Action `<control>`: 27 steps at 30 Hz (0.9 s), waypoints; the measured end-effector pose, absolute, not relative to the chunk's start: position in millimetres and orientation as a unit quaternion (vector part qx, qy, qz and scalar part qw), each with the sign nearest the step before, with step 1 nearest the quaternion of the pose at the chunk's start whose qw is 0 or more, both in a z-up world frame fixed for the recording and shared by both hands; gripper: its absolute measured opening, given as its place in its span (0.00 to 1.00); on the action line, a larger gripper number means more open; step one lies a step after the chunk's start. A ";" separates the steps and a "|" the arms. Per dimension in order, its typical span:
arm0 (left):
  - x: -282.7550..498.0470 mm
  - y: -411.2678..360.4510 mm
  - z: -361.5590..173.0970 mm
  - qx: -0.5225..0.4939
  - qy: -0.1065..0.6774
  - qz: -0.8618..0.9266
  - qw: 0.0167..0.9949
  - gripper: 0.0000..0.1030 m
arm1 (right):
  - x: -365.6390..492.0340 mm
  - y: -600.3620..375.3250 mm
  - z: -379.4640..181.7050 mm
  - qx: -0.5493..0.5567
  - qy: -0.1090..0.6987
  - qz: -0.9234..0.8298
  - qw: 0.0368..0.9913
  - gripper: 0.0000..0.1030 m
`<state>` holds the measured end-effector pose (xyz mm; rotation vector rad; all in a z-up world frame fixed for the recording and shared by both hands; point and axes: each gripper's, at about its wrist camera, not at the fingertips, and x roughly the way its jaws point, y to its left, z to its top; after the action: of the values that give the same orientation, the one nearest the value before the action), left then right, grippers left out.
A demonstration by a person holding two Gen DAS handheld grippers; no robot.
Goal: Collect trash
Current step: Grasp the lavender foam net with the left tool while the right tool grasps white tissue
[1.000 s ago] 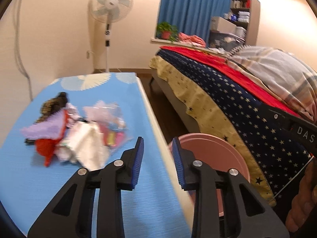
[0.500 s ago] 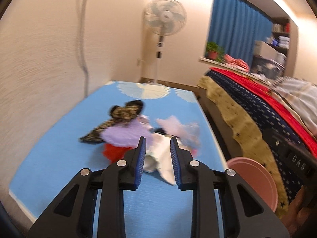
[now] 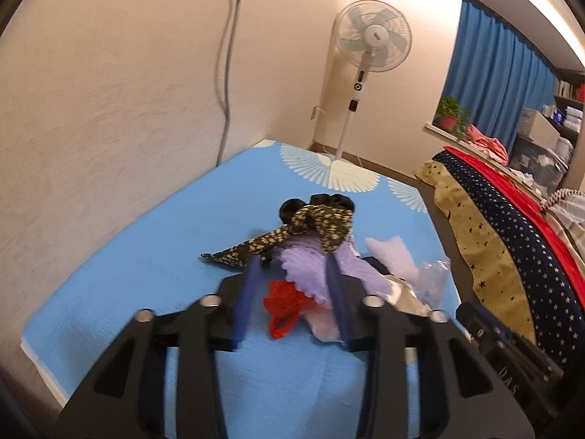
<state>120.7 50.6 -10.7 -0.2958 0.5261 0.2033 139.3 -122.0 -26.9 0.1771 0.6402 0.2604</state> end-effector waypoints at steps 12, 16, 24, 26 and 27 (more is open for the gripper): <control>138.3 55.3 -27.3 -0.172 0.279 0.082 0.941 0.42 | 158.4 -108.0 -53.8 0.087 0.355 0.143 0.920 0.23; 144.5 54.5 -34.1 -0.186 0.294 0.064 0.935 0.42 | 160.0 -103.2 -57.5 0.078 0.361 0.146 0.918 0.23; 146.1 49.1 -35.6 -0.181 0.301 0.048 0.935 0.12 | 158.0 -100.5 -51.4 0.070 0.352 0.148 0.921 0.09; 145.0 49.0 -34.0 -0.180 0.298 0.050 0.936 0.11 | 155.8 -99.7 -47.1 0.067 0.347 0.151 0.923 0.09; 144.0 49.0 -32.5 -0.178 0.295 0.051 0.937 0.10 | 154.2 -99.7 -44.2 0.067 0.343 0.153 0.924 0.09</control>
<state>144.0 49.0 -32.5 -0.3634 0.6036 0.1041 154.2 -99.7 -44.2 0.1378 0.7047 0.3147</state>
